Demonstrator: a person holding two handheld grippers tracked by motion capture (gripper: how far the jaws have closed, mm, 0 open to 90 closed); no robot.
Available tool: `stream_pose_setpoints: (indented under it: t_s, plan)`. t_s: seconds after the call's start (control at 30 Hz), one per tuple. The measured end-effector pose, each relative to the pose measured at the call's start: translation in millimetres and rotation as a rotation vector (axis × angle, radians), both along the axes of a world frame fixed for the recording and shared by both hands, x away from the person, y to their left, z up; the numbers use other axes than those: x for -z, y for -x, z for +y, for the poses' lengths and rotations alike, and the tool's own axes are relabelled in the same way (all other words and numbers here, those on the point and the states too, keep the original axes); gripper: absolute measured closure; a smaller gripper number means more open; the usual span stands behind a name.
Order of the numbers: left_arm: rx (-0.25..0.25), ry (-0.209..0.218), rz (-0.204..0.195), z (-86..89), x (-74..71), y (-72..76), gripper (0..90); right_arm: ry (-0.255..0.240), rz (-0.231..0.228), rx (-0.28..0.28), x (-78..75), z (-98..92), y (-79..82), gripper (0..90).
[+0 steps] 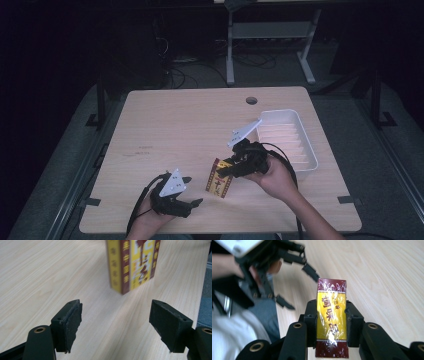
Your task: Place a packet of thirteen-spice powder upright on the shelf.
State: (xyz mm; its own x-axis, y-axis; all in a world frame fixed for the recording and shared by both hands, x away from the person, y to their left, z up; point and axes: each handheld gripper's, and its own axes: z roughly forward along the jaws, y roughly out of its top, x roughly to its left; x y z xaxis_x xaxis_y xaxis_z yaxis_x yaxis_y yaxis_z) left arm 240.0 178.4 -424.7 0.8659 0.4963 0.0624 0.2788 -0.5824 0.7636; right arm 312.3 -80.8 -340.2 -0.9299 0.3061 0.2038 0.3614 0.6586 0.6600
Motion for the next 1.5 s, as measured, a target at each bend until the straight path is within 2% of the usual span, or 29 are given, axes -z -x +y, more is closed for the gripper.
stream_pose_setpoints:
  t_s: [0.03,0.07,0.17,0.2,0.23,0.27,0.5,0.6,0.67,0.7,0.8,0.87,1.1,1.2,1.27,1.4,1.5]
  plan:
    - [-0.012,0.011,0.009,1.8,0.1,-0.7,24.7,0.039,-0.013,-0.038,-4.4,2.0,-2.6,68.3]
    - [-0.026,0.022,0.022,6.6,-0.3,-2.7,24.2,0.056,-0.028,-0.058,-6.0,3.1,-3.8,68.3]
    - [-0.042,0.029,0.027,10.8,0.1,-3.5,24.1,0.081,-0.048,-0.089,-8.8,4.9,-4.9,68.2]
    - [-0.047,0.033,0.032,12.7,0.2,-4.0,24.1,0.099,-0.057,-0.122,-10.3,6.0,-6.1,68.2]
    - [-0.053,0.032,0.031,14.5,0.3,-4.3,24.1,0.099,-0.057,-0.122,-10.3,6.0,-6.1,68.2]
    - [-0.058,0.031,0.031,16.3,0.1,-4.7,24.1,0.118,-0.076,-0.154,-11.0,6.4,-7.1,68.3]
    - [-0.101,0.049,0.025,27.5,-0.7,-8.5,24.3,0.161,-0.108,-0.218,-19.1,4.8,-9.0,68.2]
    - [-0.126,0.062,0.026,33.5,-1.1,-11.0,24.3,0.201,-0.159,-0.275,-31.7,1.3,-12.4,68.2]
    - [-0.137,0.070,0.030,36.6,-0.8,-12.3,24.3,0.209,-0.169,-0.280,-34.4,0.2,-13.1,68.1]
    - [-0.145,0.070,0.034,40.0,-0.7,-13.6,24.3,0.230,-0.203,-0.294,-40.9,-3.1,-15.3,68.1]
    - [-0.152,0.074,0.038,42.5,-0.3,-14.8,24.3,0.251,-0.227,-0.307,-46.6,-6.7,-17.2,68.1]
    - [-0.159,0.074,0.036,44.0,0.4,-15.5,24.3,0.279,-0.252,-0.336,-52.5,-12.3,-19.8,68.1]
    - [-0.176,0.079,0.041,49.1,1.0,-17.9,24.2,0.338,-0.341,-0.331,-60.1,-29.5,-26.3,67.9]
    - [-0.182,0.083,0.041,50.8,1.0,-18.4,23.9,0.350,-0.348,-0.328,-60.8,-38.3,-31.5,67.9]
    - [-0.185,0.082,0.044,51.9,1.3,-19.1,23.6,0.395,-0.355,-0.322,-62.3,-45.9,-36.3,67.8]
    - [-0.189,0.080,0.050,52.6,2.4,-20.4,23.1,0.404,-0.375,-0.316,-63.9,-54.9,-42.3,67.8]
    - [-0.192,0.077,0.053,53.8,3.6,-21.4,22.9,0.415,-0.378,-0.286,-64.7,-64.2,-47.9,67.8]
